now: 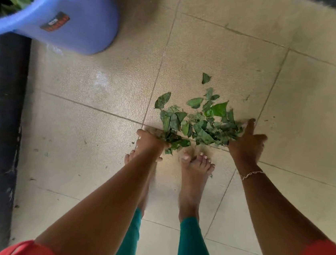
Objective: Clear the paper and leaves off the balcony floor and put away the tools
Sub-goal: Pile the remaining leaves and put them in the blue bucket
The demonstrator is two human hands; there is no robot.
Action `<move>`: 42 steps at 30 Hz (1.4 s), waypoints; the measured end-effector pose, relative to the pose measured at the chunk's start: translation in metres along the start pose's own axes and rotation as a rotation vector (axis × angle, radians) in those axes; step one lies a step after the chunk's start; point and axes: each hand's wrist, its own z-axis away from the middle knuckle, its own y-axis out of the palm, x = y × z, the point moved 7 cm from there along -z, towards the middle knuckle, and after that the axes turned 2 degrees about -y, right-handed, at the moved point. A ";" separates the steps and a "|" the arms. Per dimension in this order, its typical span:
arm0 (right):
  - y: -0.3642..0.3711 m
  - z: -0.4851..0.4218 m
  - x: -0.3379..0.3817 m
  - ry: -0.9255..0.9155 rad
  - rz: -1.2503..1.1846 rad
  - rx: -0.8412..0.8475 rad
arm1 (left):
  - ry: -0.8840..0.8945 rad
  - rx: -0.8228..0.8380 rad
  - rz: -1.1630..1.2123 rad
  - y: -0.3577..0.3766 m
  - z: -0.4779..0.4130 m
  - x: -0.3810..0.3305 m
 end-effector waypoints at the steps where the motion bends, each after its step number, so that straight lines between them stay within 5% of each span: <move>1: 0.009 0.003 -0.006 0.050 -0.030 0.043 | -0.011 0.048 0.045 0.007 0.000 0.000; 4: 0.028 0.009 0.018 -0.012 -0.170 0.079 | 0.048 0.148 0.179 0.027 -0.002 -0.013; 7: 0.034 0.017 0.069 -0.274 -0.190 0.122 | 0.188 0.134 0.207 0.025 0.002 -0.035; 11: 0.013 0.008 0.095 -0.421 -0.053 0.093 | 0.571 -0.213 -0.484 -0.010 0.018 -0.067; 15: 0.009 -0.006 0.100 -0.545 0.183 0.214 | 0.729 -0.192 -0.960 -0.002 0.018 -0.083; 19: 0.030 0.017 0.116 -0.730 0.432 0.247 | 0.768 -0.183 -1.143 0.023 0.015 -0.074; 24: 0.063 0.045 0.106 -0.773 0.546 0.104 | 0.868 -0.328 -1.028 0.030 0.015 -0.064; 28: 0.063 0.048 0.105 -0.814 0.407 -0.044 | 0.931 -0.279 -0.850 0.034 0.016 -0.071; 42: -0.058 0.057 0.116 -0.776 -0.080 0.259 | 0.815 0.049 -0.295 -0.027 0.085 -0.090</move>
